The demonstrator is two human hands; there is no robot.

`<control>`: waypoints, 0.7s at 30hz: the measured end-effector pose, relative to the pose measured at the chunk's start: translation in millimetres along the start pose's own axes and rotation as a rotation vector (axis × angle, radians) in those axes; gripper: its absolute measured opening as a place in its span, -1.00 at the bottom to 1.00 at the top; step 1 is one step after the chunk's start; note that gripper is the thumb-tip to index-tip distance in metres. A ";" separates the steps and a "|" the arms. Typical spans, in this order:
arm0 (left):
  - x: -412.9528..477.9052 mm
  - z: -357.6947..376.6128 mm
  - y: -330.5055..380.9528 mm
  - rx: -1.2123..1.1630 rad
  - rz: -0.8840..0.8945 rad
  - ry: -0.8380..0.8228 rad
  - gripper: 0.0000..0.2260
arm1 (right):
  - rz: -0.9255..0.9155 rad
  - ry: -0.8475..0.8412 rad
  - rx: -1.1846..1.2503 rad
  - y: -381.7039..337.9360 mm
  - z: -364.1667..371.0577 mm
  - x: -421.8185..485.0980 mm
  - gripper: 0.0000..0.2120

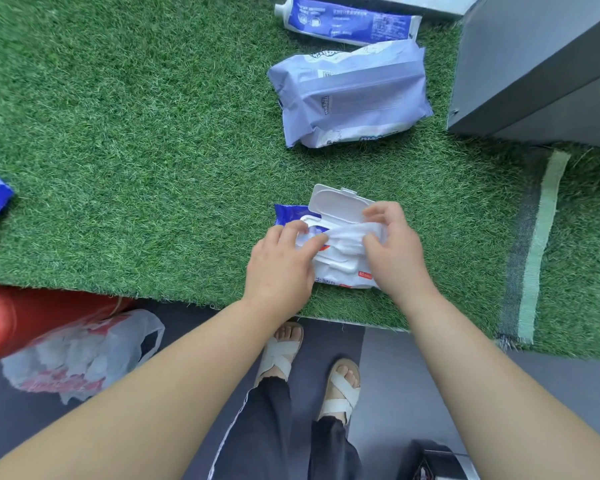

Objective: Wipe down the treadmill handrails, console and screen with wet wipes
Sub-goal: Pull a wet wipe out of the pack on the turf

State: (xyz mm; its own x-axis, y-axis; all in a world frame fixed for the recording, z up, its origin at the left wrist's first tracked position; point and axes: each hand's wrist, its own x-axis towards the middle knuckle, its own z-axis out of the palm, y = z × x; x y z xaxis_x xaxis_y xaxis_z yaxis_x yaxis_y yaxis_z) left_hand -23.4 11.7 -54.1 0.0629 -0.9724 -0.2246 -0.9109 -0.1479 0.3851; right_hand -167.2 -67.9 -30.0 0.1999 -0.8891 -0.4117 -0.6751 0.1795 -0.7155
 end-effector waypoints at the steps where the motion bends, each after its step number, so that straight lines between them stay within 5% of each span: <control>1: 0.1 -0.9 0.7 0.010 0.013 0.005 -0.60 | -0.090 -0.024 -0.116 1.0 -0.2 -0.2 -0.67; 4: 1.3 2.3 1.2 0.060 0.040 -0.020 -0.63 | -0.253 -0.094 -0.428 3.6 5.0 2.4 -0.72; 7: 3.3 2.4 2.9 0.118 0.030 -0.058 -0.65 | -0.226 -0.161 -0.525 0.9 9.8 11.6 -0.79; 12: 3.7 1.8 -0.3 0.087 0.013 -0.026 -0.63 | 0.179 -0.089 0.227 -4.6 -2.0 17.2 -0.90; 15: 2.0 1.7 -0.4 0.027 0.029 0.006 -0.63 | 0.259 -0.038 0.379 1.4 -2.8 11.3 -0.93; 17: 1.4 2.6 0.2 0.021 0.023 0.007 -0.64 | 0.172 -0.080 0.273 1.9 -1.5 7.5 -0.87; 21: 1.7 5.5 0.6 0.054 0.026 0.016 -0.70 | -0.187 -0.202 -0.343 5.4 2.7 9.0 -0.66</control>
State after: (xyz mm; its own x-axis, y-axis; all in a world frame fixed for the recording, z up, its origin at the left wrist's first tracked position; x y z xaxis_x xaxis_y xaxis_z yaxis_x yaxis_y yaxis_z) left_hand -26.0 11.0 -59.2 0.0450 -0.9786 -0.2006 -0.9330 -0.1130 0.3418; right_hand -167.1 -73.7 -39.1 0.4527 -0.7868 -0.4195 -0.8042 -0.1571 -0.5732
